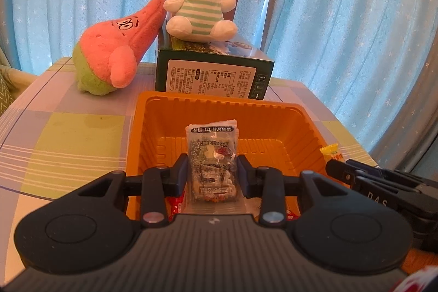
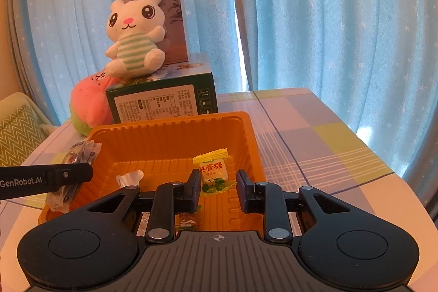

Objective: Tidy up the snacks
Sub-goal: 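Open the left tool to drop the snack bag while the right tool drops the yellow candy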

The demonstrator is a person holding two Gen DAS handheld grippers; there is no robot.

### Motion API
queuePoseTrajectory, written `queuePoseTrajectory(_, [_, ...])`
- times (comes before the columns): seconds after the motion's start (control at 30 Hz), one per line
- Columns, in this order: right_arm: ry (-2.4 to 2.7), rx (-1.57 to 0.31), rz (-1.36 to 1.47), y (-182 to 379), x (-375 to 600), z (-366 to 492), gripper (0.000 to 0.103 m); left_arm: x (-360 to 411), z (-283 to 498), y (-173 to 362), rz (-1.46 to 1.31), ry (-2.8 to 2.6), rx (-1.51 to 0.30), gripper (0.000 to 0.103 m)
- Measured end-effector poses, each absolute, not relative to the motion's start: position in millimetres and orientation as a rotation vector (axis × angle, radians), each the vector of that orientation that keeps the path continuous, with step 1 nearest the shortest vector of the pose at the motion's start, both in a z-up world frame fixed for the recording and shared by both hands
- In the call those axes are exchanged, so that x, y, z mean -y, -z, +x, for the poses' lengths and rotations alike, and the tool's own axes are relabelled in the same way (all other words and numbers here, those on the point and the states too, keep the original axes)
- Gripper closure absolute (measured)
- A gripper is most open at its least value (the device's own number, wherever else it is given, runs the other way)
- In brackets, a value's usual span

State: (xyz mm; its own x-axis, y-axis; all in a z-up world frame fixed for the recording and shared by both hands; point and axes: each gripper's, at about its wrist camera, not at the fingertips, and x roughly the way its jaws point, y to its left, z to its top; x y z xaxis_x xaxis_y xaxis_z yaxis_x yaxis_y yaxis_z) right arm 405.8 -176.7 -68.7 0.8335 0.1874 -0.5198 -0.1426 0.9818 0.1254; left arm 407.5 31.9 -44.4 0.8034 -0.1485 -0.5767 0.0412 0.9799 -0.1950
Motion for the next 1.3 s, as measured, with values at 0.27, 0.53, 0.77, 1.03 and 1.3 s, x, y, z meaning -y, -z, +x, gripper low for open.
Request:
queuePoseTrajectory(0.27, [-0.178,-0.563,0.080,71,176,406,0.075,-32,418,53,-0.196,0.095,-0.655,0.069])
queuePoseTrajectory(0.53, [-0.182,-0.574,0.099,73,178,407,0.075,-35,416,58,-0.190,0.086,-0.667,0.057])
queuePoseTrajectory(0.77, [-0.186,-0.565,0.125,71,182,407,0.075,-35,414,58,-0.185,0.086,-0.671,0.057])
queuePoseTrajectory(1.03, [-0.197,-0.569,0.166,73,188,409,0.075,-34,413,57,-0.183,0.093,-0.666,0.057])
queuePoseTrajectory(1.3, [-0.190,-0.564,0.210,71,197,410,0.057,-33,412,59,-0.177,0.091,-0.669,0.057])
